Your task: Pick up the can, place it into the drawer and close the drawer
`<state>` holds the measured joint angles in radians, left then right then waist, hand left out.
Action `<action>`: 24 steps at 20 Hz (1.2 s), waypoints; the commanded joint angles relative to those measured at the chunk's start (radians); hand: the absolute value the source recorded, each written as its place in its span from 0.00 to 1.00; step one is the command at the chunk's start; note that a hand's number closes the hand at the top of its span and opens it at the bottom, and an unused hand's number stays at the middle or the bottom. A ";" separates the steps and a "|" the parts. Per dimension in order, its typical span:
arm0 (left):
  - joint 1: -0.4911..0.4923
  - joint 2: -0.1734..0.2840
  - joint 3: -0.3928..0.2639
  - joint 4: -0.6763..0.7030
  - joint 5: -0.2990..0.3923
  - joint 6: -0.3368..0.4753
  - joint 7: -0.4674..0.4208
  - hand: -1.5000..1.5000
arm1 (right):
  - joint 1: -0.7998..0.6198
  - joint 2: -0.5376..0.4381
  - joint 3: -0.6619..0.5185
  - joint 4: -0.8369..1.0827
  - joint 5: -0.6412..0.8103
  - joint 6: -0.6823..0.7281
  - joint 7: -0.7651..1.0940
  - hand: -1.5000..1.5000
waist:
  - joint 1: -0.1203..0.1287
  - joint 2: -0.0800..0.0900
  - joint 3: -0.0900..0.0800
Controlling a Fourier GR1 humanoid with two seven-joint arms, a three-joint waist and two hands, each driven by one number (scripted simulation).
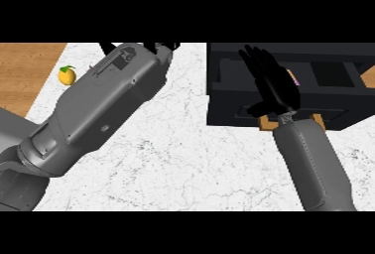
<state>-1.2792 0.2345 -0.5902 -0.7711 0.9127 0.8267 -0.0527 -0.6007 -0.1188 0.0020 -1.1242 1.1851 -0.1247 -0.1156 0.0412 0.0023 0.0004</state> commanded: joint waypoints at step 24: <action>0.135 0.185 0.021 -0.295 -0.104 -0.005 0.149 0.00 | -0.451 -0.075 -0.190 0.809 0.114 -0.549 -0.026 0.00 | 0.045 0.030 0.002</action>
<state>-1.1466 0.4088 -0.5717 -1.0587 0.8228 0.8372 0.0919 -0.9958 -0.1802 -0.1694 -0.3975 1.2901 -0.6353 -0.1543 0.0797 0.0168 -0.0030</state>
